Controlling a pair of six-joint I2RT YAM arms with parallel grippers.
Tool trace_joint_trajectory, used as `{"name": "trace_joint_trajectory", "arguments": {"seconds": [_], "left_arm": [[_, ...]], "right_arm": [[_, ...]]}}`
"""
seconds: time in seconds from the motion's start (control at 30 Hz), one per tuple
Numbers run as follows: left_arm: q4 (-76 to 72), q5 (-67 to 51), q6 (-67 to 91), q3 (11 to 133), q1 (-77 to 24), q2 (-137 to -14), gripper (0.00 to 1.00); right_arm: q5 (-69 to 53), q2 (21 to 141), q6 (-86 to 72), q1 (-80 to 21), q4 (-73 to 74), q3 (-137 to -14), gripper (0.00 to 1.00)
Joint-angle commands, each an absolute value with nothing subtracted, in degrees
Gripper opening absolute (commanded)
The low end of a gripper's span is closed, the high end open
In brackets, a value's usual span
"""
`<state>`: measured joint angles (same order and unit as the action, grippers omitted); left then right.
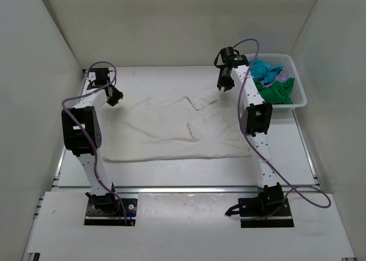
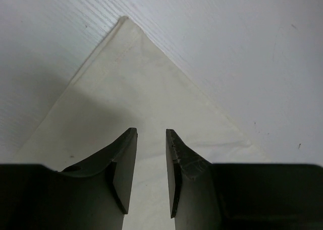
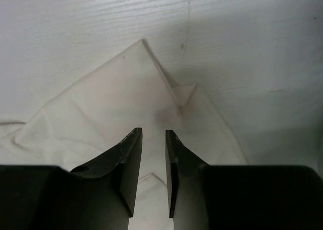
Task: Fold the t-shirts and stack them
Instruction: Grap the side of the flattened tshirt furthest away from the robot with both arms
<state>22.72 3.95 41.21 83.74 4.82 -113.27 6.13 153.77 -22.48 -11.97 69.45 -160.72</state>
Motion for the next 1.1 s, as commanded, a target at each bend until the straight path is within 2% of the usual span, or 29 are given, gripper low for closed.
{"name": "trace_joint_trajectory", "arguments": {"seconds": [0.0,0.3,0.83,0.93,1.07], "left_arm": [[22.9,4.9,41.3,86.3,3.8,-113.2,0.40],[22.9,4.4,42.1,87.9,5.7,-115.0,0.41],[23.1,5.1,41.1,89.0,5.3,-115.3,0.42],[23.2,5.5,41.4,88.8,5.6,-114.9,0.41],[23.2,5.6,41.1,88.5,5.8,-115.1,0.42]], "right_arm": [[3.9,154.0,-23.0,-11.5,70.2,-161.6,0.23],[-3.0,156.0,-22.9,-8.6,68.9,-161.6,0.29],[-7.9,157.9,-22.2,-6.7,68.4,-161.5,0.29],[-9.2,157.9,-22.1,-6.3,68.6,-161.6,0.28],[-9.1,157.3,-22.2,-6.9,68.2,-161.4,0.17]]}}
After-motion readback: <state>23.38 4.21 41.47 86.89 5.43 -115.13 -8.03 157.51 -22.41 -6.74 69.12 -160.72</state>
